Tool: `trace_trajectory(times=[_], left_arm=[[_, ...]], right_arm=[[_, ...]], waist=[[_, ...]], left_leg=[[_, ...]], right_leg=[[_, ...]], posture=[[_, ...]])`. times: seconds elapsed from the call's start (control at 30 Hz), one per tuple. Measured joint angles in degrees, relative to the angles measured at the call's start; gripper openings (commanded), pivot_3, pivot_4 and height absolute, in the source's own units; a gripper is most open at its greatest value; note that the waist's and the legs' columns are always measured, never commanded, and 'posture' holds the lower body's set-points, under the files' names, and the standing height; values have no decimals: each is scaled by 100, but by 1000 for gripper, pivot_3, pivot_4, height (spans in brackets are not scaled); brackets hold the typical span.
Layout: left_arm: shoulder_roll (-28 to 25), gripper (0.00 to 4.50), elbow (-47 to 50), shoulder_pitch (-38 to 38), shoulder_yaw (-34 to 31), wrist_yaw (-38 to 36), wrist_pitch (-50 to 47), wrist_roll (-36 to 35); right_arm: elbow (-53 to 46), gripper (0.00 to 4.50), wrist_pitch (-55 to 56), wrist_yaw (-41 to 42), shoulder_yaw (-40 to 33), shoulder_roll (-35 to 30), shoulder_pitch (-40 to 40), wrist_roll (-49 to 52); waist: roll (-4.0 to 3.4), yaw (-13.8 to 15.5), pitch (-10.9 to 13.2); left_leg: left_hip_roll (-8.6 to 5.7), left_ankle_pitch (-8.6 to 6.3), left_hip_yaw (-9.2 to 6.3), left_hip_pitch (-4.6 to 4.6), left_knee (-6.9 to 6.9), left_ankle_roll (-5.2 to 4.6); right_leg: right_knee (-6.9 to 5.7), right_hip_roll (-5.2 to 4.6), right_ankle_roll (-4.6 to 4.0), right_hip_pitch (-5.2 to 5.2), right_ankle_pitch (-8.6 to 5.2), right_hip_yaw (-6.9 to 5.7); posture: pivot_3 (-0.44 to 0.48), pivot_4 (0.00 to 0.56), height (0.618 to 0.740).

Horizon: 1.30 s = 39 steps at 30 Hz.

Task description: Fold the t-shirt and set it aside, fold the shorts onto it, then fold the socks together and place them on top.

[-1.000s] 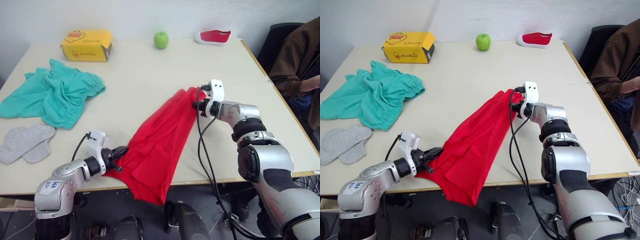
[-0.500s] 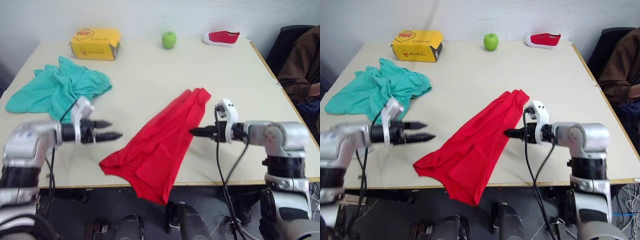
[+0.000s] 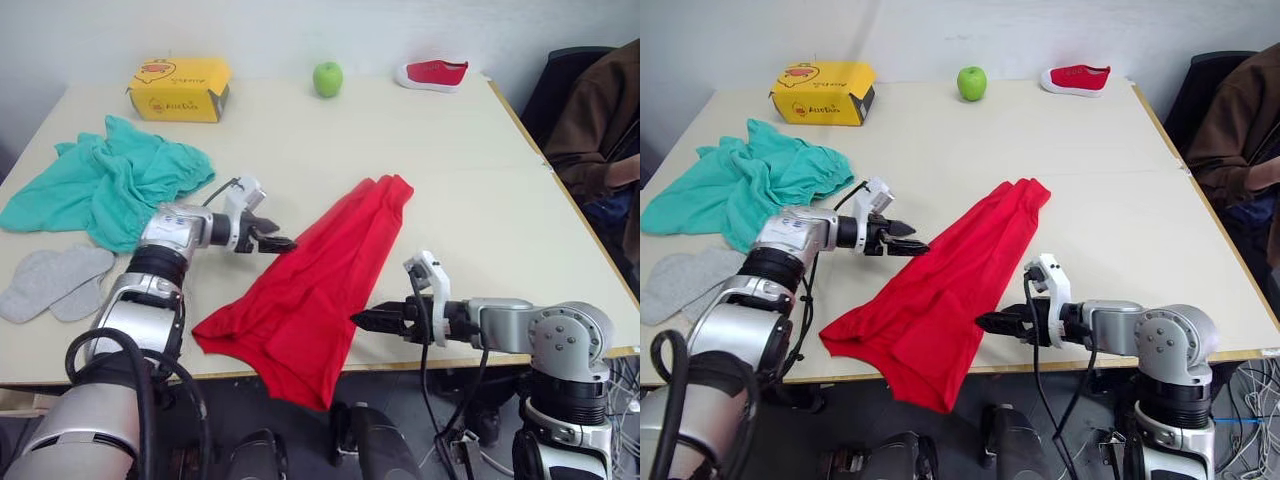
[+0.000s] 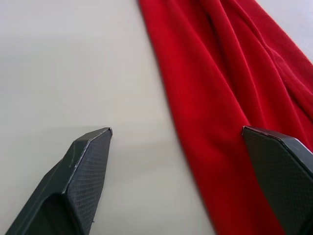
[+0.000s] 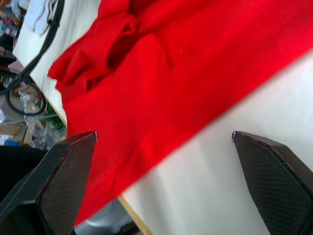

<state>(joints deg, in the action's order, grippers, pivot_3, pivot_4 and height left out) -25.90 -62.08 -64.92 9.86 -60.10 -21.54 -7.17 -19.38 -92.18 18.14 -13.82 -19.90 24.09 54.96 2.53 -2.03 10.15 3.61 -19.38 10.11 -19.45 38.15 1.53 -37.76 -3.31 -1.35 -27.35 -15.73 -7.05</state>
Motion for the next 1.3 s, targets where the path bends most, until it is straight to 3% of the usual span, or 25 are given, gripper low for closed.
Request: trace_trajectory(times=[0.1,0.2,0.47,0.57,0.8,1.1,1.2,1.3], left_arm=[[106,3572,-404,-100,-84,142,363,165],[157,2582,-624,-132,-201,204,564,271],[410,68,-814,-133,-427,114,665,350],[466,0,-815,-133,-451,112,696,410],[435,0,-843,-133,-563,158,784,493],[-82,0,-703,123,-1067,240,728,398],[-168,0,-335,470,-1226,253,578,265],[-218,0,741,1074,-1468,428,153,16]], right_arm=[[108,4500,53,-147,-7,165,29,-8],[190,3909,64,-264,4,318,102,-109],[263,1066,165,-402,132,412,134,-598],[315,21,230,-401,208,433,140,-768],[444,21,221,-192,215,303,220,-834],[1434,21,422,698,684,-716,903,-979],[1948,21,777,1157,1051,-1079,1201,-1146],[2557,21,1296,1758,1617,-1359,1590,-1423]], waist=[[7,1,-5],[13,-6,-10],[14,4,-10],[14,-13,-10],[14,-11,-10],[12,1,-8],[12,7,-8],[11,-20,-8]], left_leg=[[0,0,-1,22,0,-1],[2,0,-3,27,-1,-1],[1,0,-3,22,-3,-1],[1,-1,-3,22,-5,-1],[1,-1,-2,16,-5,-1],[-2,1,2,-2,-3,-4],[-1,1,4,-6,-3,-5],[0,1,6,-4,-3,-4]], right_leg=[[0,-2,0,19,0,1],[0,-1,0,25,0,0],[2,0,0,22,0,0],[2,1,0,21,0,0],[2,1,0,15,0,0],[0,-3,0,-3,0,0],[-1,-3,0,-7,0,0],[-4,-4,0,-7,0,1]], posture=[[0,150,740],[0,150,740],[0,150,740],[0,150,740],[0,150,740],[0,150,740],[0,150,740],[0,150,740]])
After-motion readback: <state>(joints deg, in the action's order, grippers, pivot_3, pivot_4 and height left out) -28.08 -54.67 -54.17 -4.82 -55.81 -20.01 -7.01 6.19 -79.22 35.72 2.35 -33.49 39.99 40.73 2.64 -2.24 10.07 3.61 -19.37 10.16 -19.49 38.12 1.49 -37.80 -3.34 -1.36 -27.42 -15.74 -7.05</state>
